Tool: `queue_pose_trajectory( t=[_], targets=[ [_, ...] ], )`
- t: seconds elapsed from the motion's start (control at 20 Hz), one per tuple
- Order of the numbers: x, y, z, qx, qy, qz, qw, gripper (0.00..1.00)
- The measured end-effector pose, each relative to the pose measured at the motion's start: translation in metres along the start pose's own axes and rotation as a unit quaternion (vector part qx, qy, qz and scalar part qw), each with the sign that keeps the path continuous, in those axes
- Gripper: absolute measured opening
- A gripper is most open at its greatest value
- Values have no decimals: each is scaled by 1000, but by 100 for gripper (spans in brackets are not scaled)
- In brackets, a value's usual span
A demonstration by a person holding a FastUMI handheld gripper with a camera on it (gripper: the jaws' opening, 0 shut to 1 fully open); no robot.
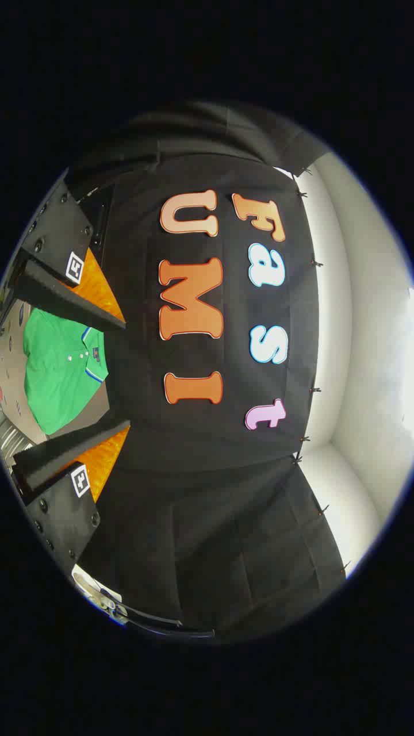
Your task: Put the clothes into the washing machine and then close the washing machine lid.
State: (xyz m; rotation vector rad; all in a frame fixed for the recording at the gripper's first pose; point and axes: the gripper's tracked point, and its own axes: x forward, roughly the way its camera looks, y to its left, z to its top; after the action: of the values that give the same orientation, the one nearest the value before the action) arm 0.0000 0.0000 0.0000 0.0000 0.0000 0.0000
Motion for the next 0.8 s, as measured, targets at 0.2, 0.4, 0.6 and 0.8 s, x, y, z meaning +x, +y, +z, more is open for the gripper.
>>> queue_pose_trajectory(
  t=[0.2, 0.4, 0.6, 0.8],
  targets=[
    [1, -4, -4, 5, 1, 1, 1000, 98],
    [0, -6, -7, -3, 2, 3, 1000, 98],
    [4, -7, -7, -2, 5, 11, 1000, 98],
    [7, -9, -5, -7, 6, 15, 1000, 98]
  ],
)
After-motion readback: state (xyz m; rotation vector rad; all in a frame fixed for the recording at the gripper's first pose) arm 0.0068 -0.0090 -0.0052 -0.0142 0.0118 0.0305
